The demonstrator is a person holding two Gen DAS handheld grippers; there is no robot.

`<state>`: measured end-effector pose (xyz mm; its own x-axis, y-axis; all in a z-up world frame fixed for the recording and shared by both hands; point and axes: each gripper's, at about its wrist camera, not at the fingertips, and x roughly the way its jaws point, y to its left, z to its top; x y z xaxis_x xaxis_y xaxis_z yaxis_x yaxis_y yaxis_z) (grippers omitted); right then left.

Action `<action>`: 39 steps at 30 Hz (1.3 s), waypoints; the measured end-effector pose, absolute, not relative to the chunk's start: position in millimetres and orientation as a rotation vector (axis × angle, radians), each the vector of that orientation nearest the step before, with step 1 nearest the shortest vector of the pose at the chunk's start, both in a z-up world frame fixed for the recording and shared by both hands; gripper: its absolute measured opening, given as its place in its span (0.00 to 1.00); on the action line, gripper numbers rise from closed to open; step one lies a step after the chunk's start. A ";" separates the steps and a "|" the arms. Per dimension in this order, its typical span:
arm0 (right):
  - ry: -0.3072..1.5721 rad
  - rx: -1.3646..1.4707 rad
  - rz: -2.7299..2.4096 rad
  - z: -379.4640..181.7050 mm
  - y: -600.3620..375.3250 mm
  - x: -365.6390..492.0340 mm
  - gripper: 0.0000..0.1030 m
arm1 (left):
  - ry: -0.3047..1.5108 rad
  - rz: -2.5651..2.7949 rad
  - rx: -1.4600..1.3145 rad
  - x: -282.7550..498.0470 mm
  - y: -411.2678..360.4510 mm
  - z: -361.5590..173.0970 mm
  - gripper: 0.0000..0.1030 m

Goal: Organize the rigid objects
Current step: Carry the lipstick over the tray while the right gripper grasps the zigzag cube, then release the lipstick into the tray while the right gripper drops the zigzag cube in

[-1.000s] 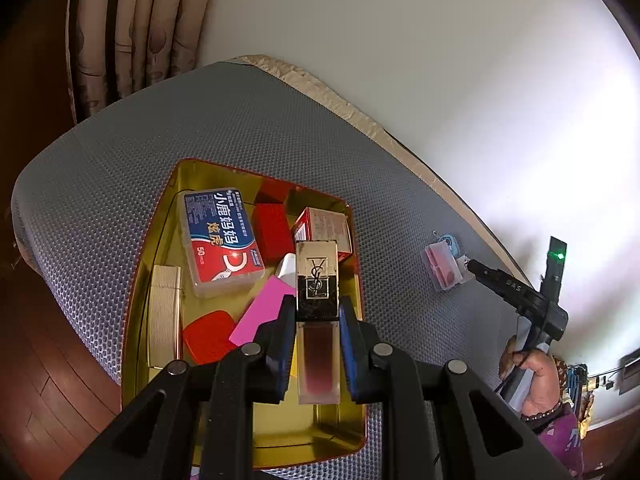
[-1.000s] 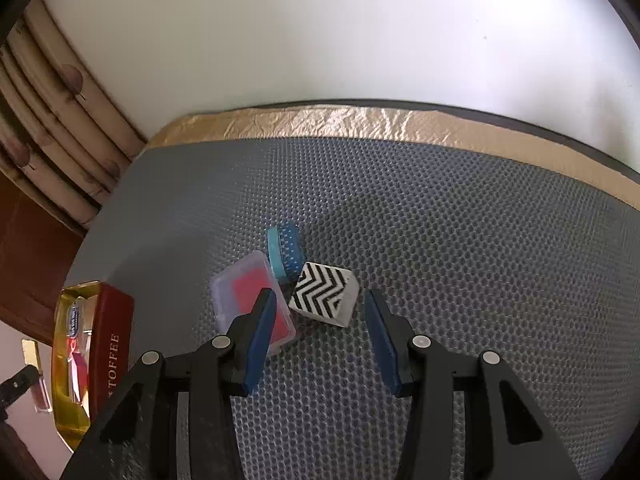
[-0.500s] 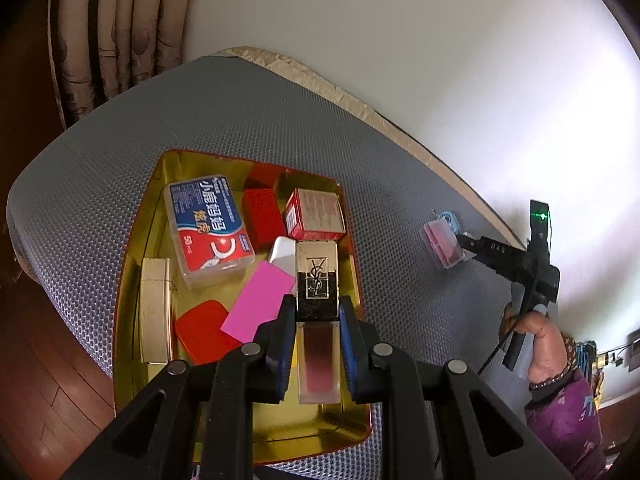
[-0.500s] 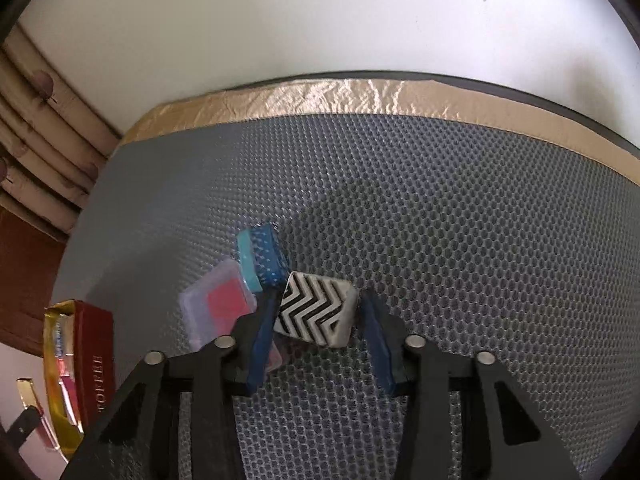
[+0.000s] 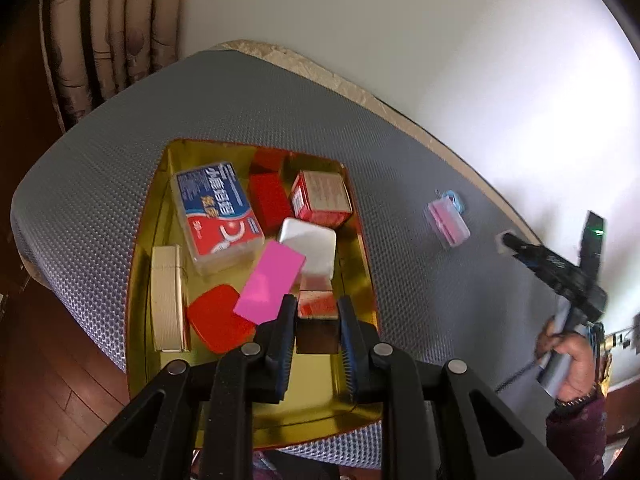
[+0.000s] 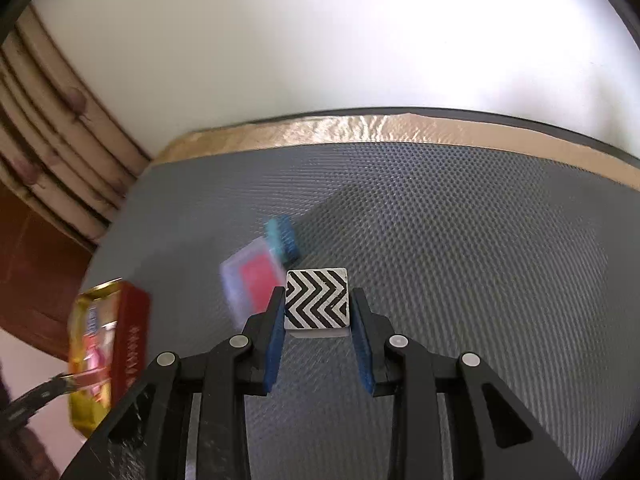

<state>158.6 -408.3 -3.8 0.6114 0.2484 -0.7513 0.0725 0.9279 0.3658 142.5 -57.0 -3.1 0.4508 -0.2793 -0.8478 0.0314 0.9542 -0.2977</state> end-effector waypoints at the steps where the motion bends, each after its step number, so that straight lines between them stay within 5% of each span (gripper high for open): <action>1: 0.905 0.388 0.119 0.7 -408.8 148.9 0.27 | 1.092 -0.199 -0.248 141.0 -58.5 -4.2 0.20; 17: 0.920 0.404 0.513 39.3 -267.8 99.4 0.27 | 0.868 0.064 -0.187 89.2 -1.5 18.7 0.26; 26: 1.057 0.332 0.663 1.2 -146.6 107.3 0.27 | 0.794 0.169 -0.232 72.6 44.7 10.0 0.37; 39: 1.150 0.254 0.610 -41.7 -99.4 122.6 0.28 | 0.800 0.172 -0.161 68.3 43.1 5.5 0.38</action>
